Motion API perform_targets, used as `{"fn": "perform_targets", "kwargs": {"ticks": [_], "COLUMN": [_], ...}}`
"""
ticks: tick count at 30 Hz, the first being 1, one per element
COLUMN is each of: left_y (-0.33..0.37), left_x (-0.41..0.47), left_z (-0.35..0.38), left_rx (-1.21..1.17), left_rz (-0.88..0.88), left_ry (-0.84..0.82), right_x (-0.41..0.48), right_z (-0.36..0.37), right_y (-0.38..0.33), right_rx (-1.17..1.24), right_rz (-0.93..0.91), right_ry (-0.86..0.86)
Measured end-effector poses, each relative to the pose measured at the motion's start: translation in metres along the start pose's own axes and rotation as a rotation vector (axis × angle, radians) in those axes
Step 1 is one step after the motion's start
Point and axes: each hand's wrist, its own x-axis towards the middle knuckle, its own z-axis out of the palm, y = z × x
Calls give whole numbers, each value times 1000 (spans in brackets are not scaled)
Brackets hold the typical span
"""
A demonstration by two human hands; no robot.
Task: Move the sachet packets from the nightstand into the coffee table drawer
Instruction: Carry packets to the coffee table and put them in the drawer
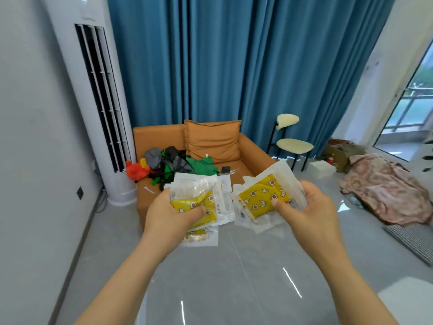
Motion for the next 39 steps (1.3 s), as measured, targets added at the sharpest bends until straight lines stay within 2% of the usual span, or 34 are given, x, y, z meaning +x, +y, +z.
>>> {"fn": "perform_targets", "kwargs": {"ticks": [6, 20, 30, 39], "left_y": [9, 28, -1, -20], "left_x": [70, 180, 294, 383], "left_z": [99, 352, 501, 617], "left_rx": [10, 90, 146, 248], "left_rz": [44, 95, 64, 38], "left_ry": [-181, -441, -675, -902], "right_x": [52, 185, 273, 336], "right_z": [-45, -177, -192, -203], "right_y": [57, 199, 308, 374], "right_rx": [-99, -227, -242, -331], "right_rz": [110, 256, 471, 706], "right_ry": [142, 341, 479, 604]}}
